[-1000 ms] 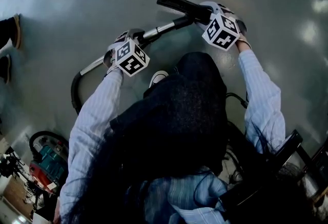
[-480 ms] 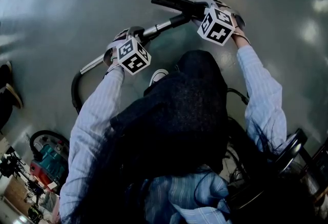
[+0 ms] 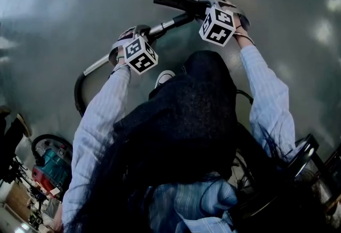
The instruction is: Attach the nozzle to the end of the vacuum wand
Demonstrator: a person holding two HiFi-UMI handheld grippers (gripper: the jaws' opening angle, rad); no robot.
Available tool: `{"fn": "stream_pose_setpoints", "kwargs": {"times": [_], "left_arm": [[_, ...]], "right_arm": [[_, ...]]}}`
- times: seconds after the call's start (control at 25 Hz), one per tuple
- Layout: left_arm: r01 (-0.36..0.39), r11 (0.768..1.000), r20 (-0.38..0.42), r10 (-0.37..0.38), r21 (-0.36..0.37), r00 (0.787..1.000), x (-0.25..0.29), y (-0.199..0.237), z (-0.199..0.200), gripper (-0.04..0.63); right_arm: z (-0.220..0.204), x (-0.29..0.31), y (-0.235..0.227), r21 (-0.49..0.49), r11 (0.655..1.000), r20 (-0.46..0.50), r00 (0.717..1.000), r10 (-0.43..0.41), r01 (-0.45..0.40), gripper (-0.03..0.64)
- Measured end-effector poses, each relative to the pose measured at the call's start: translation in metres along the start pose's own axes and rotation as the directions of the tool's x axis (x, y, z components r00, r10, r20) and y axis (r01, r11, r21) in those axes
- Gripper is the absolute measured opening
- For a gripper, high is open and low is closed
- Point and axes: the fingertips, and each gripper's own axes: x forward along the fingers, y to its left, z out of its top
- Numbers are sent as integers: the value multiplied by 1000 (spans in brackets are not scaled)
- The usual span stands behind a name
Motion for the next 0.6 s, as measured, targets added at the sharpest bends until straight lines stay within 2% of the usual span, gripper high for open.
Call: {"fn": "stream_pose_setpoints", "kwargs": {"times": [0.16,0.28,0.4,0.6], "left_arm": [[45,999,-29,-45,-3,999,15,0,-7,184],[74,997,-48,-74,-5,996,28,0,-12,180],[95,995,-56,-97,-44,994,36,0,-18,172],[101,993,-35,-103,-59,994,37,1,-19,172]], "right_arm": [[-10,22,3,28,1000,-62,998,-4,5,246],[-19,36,6,108,994,-84,996,4,5,246],[-27,40,12,206,978,-85,995,55,-37,247],[-46,39,16,283,958,-93,993,76,-47,247]]}}
